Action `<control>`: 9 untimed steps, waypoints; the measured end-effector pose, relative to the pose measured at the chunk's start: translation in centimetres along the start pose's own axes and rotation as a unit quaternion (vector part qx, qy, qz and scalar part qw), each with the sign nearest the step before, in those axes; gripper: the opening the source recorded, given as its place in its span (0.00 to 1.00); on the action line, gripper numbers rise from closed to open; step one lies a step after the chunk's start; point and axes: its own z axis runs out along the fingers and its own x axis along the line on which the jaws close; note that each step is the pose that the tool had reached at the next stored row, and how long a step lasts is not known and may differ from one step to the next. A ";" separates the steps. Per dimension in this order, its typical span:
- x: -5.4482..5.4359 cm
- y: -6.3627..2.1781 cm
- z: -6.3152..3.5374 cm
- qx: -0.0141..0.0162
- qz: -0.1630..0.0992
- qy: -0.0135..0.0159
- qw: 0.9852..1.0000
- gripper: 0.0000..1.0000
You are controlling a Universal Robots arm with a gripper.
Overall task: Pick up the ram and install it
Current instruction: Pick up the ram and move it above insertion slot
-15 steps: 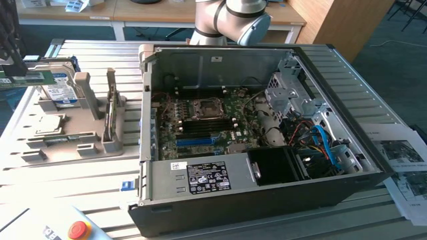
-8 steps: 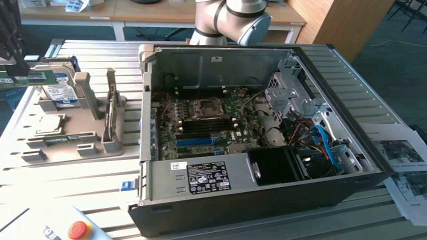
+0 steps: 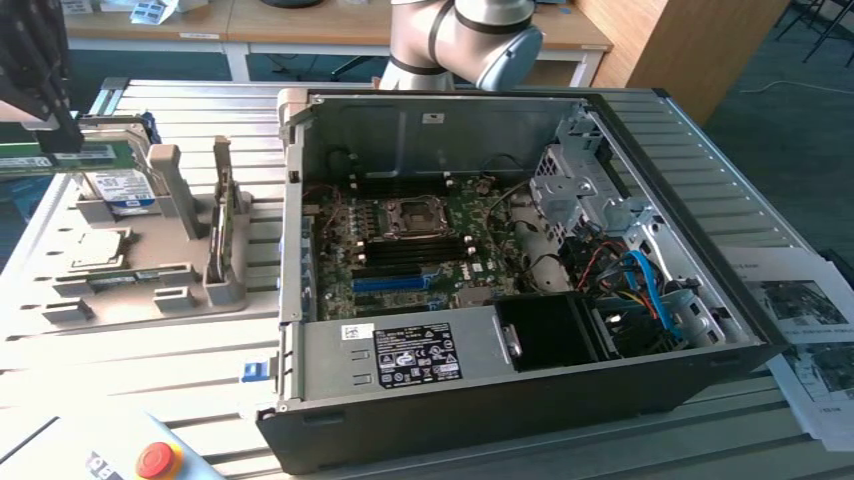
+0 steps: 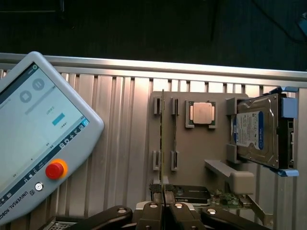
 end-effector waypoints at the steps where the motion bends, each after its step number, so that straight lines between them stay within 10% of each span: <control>1: 0.0 -0.26 -0.02 0.000 0.000 0.000 1.000 0.11; 9: 0.2 -2.19 -0.11 0.000 0.000 0.000 1.000 0.11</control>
